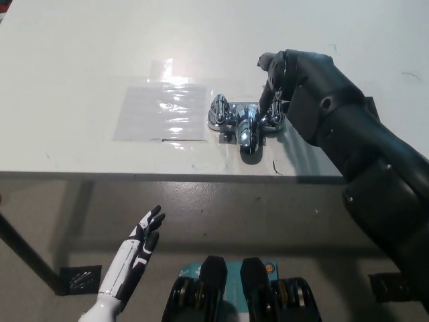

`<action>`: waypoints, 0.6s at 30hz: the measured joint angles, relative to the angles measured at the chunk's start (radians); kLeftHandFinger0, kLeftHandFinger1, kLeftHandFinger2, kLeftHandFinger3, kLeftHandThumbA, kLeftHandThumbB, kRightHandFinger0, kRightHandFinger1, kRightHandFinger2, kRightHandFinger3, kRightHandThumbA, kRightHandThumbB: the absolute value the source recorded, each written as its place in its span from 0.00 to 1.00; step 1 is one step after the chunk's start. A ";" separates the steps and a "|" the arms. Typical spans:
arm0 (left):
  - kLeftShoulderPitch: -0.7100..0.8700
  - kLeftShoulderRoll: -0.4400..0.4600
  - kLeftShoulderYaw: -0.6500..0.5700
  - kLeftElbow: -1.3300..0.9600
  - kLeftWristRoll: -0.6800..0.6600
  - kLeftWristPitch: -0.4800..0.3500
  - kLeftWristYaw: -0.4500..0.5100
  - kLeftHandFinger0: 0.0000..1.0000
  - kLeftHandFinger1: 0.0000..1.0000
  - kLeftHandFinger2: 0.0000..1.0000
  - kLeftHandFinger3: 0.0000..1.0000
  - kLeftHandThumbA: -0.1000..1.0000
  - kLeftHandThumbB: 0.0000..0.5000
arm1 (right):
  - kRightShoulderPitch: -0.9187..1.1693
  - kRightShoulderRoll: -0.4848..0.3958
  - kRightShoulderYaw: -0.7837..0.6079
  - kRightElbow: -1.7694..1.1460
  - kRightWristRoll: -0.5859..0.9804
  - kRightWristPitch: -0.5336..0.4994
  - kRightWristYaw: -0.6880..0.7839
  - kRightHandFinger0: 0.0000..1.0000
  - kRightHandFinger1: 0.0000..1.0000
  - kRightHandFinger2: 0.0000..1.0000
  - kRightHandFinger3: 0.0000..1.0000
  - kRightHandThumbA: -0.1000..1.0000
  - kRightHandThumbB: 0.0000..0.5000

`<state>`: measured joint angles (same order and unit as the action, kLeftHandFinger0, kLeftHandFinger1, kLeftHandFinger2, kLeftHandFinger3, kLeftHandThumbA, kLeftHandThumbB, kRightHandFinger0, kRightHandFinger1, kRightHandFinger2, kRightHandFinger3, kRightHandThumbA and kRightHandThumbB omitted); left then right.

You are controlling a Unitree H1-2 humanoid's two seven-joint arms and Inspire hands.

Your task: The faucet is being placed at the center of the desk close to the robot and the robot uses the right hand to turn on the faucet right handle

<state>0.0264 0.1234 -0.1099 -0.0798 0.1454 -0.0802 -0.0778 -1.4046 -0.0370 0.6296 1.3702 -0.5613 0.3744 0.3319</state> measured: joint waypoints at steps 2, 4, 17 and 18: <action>0.000 0.000 0.001 0.000 0.000 0.000 0.000 1.00 1.00 1.00 1.00 1.00 0.33 | 0.004 -0.009 0.001 0.000 -0.002 0.003 -0.003 1.00 1.00 1.00 1.00 1.00 0.43; 0.000 0.000 0.001 0.000 0.000 0.000 0.000 1.00 1.00 1.00 1.00 1.00 0.30 | 0.011 -0.018 0.005 0.000 -0.005 0.006 -0.004 1.00 1.00 1.00 1.00 1.00 0.43; 0.000 0.000 0.003 0.000 0.000 0.000 0.000 1.00 1.00 1.00 1.00 1.00 0.32 | 0.015 -0.048 0.018 0.017 -0.011 0.003 0.022 1.00 1.00 1.00 1.00 0.99 0.44; 0.000 0.000 0.003 0.000 0.000 0.000 0.000 1.00 1.00 1.00 1.00 1.00 0.33 | 0.015 -0.049 0.021 0.017 -0.012 0.002 0.024 1.00 1.00 1.00 1.00 0.99 0.45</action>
<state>0.0261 0.1237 -0.1065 -0.0798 0.1451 -0.0800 -0.0778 -1.3892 -0.0862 0.6508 1.3874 -0.5730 0.3769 0.3557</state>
